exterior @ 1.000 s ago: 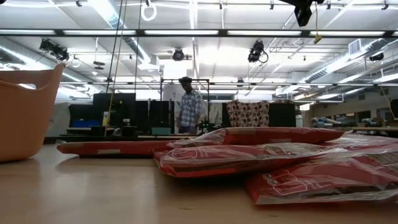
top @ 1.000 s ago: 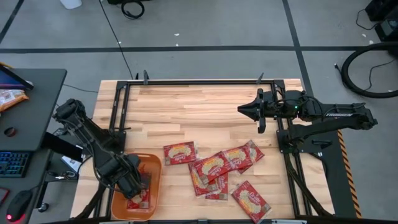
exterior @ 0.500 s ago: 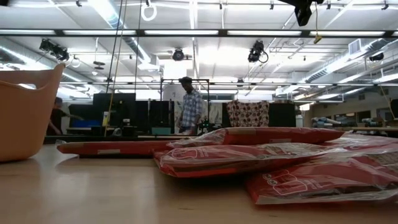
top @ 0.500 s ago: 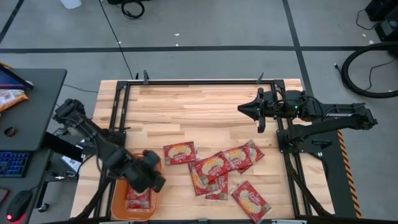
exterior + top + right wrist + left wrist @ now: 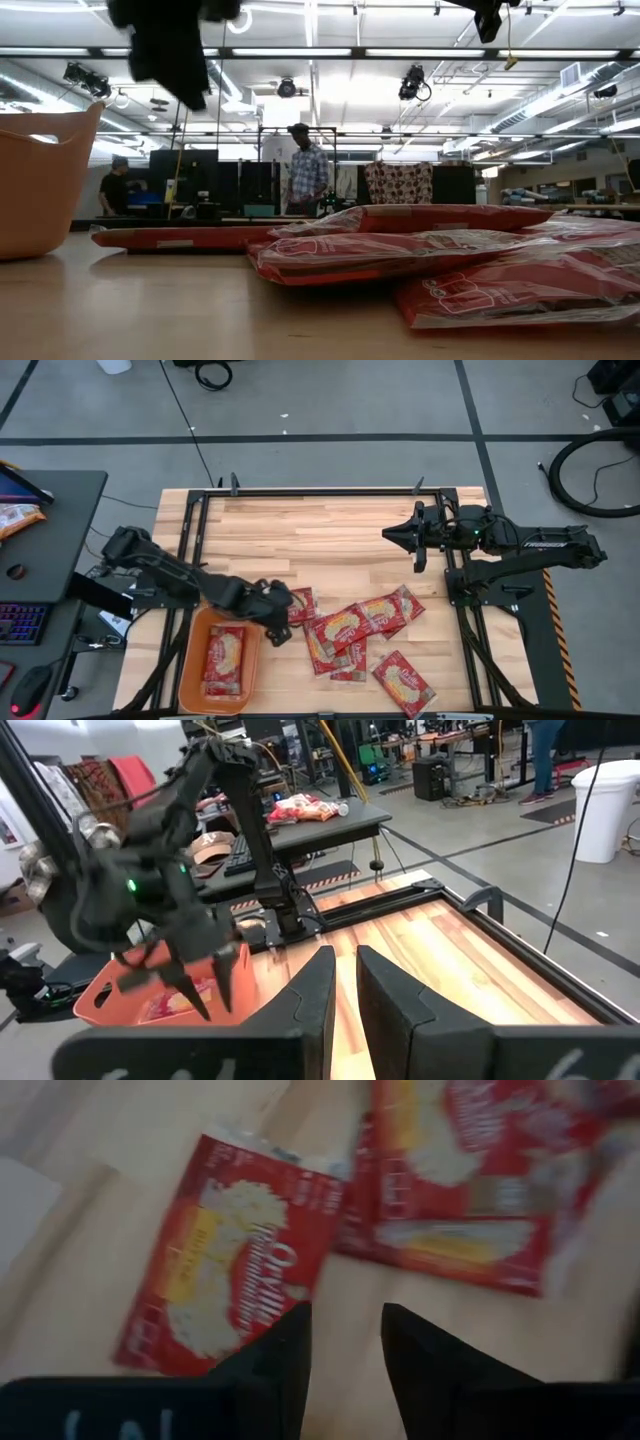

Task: Sort popcorn bags into baskets
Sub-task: Put the red popcorn bag into the orange container

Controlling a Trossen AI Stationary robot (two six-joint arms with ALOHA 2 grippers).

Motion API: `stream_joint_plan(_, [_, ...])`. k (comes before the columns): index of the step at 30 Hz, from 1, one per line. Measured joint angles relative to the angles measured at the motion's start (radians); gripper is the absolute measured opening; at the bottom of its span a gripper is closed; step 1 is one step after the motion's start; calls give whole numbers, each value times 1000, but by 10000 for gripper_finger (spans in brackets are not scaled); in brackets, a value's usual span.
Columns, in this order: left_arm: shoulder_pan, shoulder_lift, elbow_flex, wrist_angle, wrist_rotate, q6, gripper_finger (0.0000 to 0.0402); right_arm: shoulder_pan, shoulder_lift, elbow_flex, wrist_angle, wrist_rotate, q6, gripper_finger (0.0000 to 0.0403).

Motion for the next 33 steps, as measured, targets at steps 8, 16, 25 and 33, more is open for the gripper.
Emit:
stream_joint_plan(8, [54, 164, 0, 101, 19, 248, 196, 0, 0, 0, -1, 0, 4, 50])
stream_joint_plan(16, [44, 258, 0, 114, 14, 360, 208, 0, 0, 0, -1, 0, 26, 50])
stream_joint_plan(25, [29, 337, 3, 106, 5, 366, 175, 0, 0, 0, -1, 0, 33, 50])
stream_joint_plan(33, [35, 317, 1, 102, 79, 286, 16, 0, 0, 0, -1, 0, 38, 50])
